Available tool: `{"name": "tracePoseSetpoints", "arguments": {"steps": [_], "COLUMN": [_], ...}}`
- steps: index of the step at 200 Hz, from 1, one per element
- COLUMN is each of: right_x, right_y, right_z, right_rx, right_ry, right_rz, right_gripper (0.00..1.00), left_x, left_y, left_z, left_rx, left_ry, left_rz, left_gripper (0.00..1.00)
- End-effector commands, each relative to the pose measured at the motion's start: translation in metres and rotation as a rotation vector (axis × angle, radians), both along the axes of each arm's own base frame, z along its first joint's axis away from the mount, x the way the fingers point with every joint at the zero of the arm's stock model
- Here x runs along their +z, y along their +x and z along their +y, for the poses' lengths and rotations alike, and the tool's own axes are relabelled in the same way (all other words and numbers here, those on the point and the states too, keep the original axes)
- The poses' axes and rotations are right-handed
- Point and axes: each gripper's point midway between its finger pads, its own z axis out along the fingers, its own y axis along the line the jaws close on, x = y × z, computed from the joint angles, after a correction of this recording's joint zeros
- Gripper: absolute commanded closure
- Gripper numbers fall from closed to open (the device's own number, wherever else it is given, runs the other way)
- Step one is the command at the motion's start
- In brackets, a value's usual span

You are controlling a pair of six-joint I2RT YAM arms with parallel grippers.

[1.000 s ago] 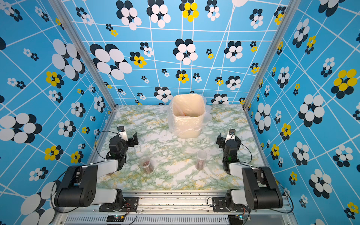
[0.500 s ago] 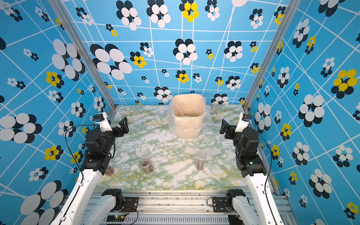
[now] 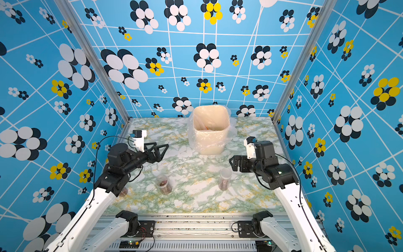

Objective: Empty the moldy dried flower tea in the jars
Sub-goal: Pick up the jar from the center of the board.

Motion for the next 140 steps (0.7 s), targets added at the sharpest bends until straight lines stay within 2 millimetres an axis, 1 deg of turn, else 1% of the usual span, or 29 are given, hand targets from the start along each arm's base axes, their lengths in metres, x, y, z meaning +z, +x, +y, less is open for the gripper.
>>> {"name": "tracePoseSetpoints", "arguments": {"steps": [1, 26, 38, 49, 72, 97, 140], "right_x": [-0.009, -0.019, -0.025, -0.032, -0.045, -0.050, -0.058], "right_y": [-0.017, -0.020, -0.021, -0.022, -0.021, -0.023, -0.026], "right_z": [0.008, 0.025, 0.030, 0.032, 0.031, 0.036, 0.039], "right_rx": [0.066, 0.143, 0.170, 0.186, 0.195, 0.212, 0.228], "right_ry": [-0.095, -0.182, -0.231, -0.279, -0.349, -0.356, -0.376], "right_rz": [0.085, 0.126, 0.150, 0.173, 0.219, 0.240, 0.272], "right_gripper": [0.01, 0.01, 0.01, 0.02, 0.07, 0.10, 0.13], "left_x": [-0.007, -0.025, -0.035, -0.042, -0.056, -0.061, -0.066], "left_y": [-0.020, -0.029, -0.032, -0.034, -0.034, -0.033, -0.030], "left_z": [-0.024, -0.047, -0.057, -0.064, -0.073, -0.082, -0.088], "left_rx": [-0.101, -0.172, -0.205, -0.226, -0.256, -0.281, -0.300], "left_ry": [0.076, 0.040, 0.028, 0.026, 0.049, 0.044, 0.066], "left_rz": [-0.028, -0.010, 0.003, 0.018, 0.051, 0.058, 0.057], "left_gripper": [0.01, 0.01, 0.00, 0.00, 0.01, 0.01, 0.01]}}
